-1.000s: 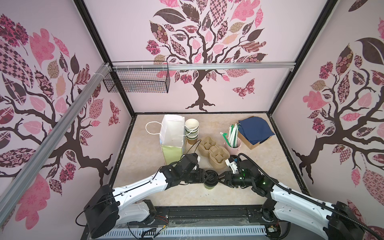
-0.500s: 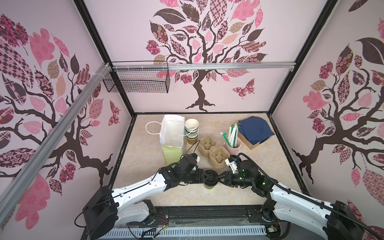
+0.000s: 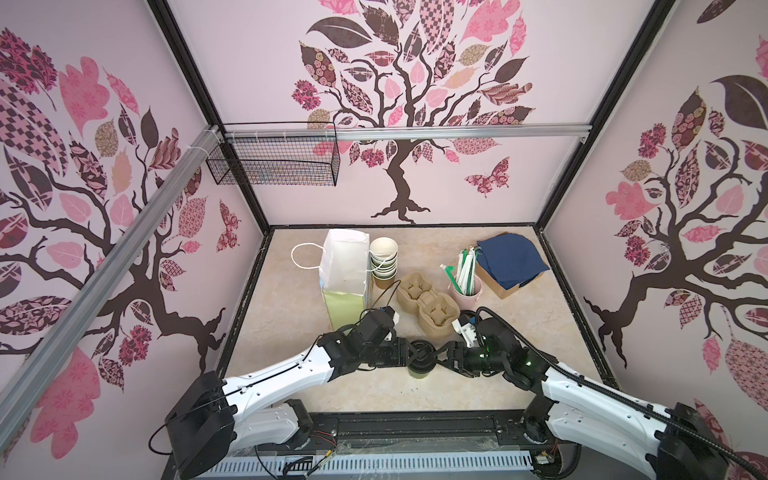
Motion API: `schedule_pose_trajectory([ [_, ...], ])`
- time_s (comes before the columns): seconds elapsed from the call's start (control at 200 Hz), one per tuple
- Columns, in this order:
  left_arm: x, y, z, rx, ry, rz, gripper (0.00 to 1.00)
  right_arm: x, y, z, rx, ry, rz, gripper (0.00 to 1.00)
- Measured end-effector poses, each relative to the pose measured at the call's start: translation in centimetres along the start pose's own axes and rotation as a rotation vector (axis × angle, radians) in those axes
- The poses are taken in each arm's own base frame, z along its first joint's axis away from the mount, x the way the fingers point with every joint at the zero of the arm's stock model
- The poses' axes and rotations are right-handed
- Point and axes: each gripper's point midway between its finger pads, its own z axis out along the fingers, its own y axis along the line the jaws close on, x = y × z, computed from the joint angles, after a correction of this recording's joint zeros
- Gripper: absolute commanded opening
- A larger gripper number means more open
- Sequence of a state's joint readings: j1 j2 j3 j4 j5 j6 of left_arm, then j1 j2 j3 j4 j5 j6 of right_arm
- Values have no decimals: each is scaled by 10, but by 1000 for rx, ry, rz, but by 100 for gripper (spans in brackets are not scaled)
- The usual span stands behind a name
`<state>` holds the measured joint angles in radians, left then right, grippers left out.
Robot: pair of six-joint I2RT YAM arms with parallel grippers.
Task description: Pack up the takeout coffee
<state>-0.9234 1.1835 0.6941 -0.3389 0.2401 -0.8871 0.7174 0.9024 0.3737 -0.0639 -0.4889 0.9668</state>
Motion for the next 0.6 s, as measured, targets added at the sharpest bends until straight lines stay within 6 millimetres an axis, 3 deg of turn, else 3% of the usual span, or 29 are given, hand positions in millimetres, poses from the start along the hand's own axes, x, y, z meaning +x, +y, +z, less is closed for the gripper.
schedule_pose_trajectory([
  [0.425,-3,-4,-3,2,-6,7,64,-1,5,0,-9,7,-7,77],
  [0.6,-4,-5,-3,5,-9,12,70,1,11,0,-35,19,-16,79],
])
